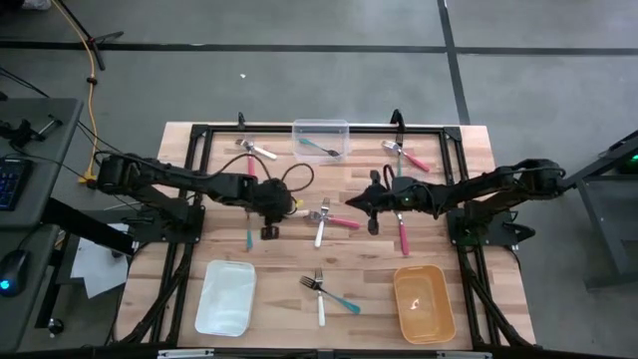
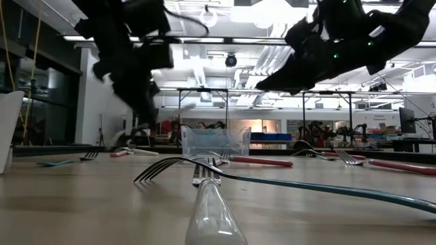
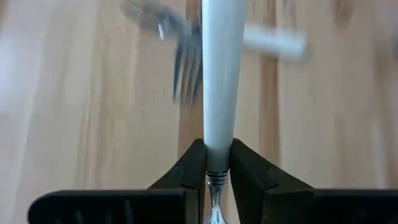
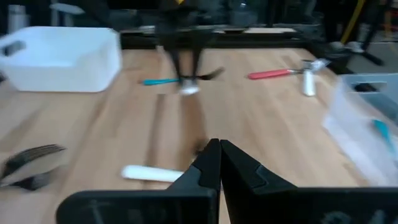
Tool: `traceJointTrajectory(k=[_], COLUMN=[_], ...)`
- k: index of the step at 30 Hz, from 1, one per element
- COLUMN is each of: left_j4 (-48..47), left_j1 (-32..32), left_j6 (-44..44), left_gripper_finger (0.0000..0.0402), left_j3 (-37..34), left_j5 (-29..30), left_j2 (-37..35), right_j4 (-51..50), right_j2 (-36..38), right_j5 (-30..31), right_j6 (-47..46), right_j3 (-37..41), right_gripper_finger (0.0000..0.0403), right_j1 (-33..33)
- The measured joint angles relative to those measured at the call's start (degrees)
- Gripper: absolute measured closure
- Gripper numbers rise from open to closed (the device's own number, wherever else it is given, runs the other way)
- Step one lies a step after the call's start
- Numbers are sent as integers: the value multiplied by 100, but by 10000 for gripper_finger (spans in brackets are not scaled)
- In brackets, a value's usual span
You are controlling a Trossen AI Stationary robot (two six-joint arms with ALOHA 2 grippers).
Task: Sort silverware by color (type)
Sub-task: Put the white fork into the yellow bin
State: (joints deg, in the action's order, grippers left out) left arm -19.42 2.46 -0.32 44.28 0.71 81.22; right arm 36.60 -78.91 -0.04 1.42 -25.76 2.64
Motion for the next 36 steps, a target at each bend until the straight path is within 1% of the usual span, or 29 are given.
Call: traceJointTrajectory(k=[3,6,8,9,11,14,16,18,21,24,26,31,32,34,36], left_j4=[1147,2708,3399,3582,3706,3940,4225,4557,5103,5356,5362,5404,5355,5444,5435], left_j1=[-60,-151,-223,-268,-377,-573,-712,-832,-978,-1096,-1153,-1237,-1236,-1276,-1288], left_j6=[-471,-723,-756,-752,-649,-448,-271,-46,310,604,769,1121,1235,1325,1346], left_gripper_finger=[362,362,362,362,362,362,362,362,362,362,362,362,362,362,362], left_j3=[-394,-841,-1018,-1064,-1081,-1081,-1080,-1081,-1072,-947,-818,-421,-383,-223,-210], left_j5=[-4,7,201,440,1084,2244,2950,3484,3923,4330,4573,4949,4927,5043,5092], left_j2=[-152,-214,-155,-122,-30,111,245,373,596,820,925,1256,1284,1397,1424], right_j4=[8,172,383,489,551,564,448,322,102,39,-7,-675,-750,-1010,-1265], right_j2=[0,-61,-144,-188,-270,-370,-374,-409,-459,-532,-585,-807,-871,-931,-971], right_j5=[201,452,544,612,743,1084,1371,1759,2178,2250,2228,2208,2212,2300,2423], right_j6=[-122,-294,-446,-570,-824,-1118,-1170,-1175,-1089,-1062,-1061,-1043,-1040,-1051,-1178], right_j3=[0,0,0,-1,-82,-309,-499,-746,-1105,-1398,-1591,-2205,-2322,-2470,-2619], right_gripper_finger=[398,380,360,348,322,280,255,233,212,205,204,204,204,204,205], right_j1=[-283,-509,-611,-648,-685,-760,-819,-858,-874,-848,-827,-758,-751,-745,-755])
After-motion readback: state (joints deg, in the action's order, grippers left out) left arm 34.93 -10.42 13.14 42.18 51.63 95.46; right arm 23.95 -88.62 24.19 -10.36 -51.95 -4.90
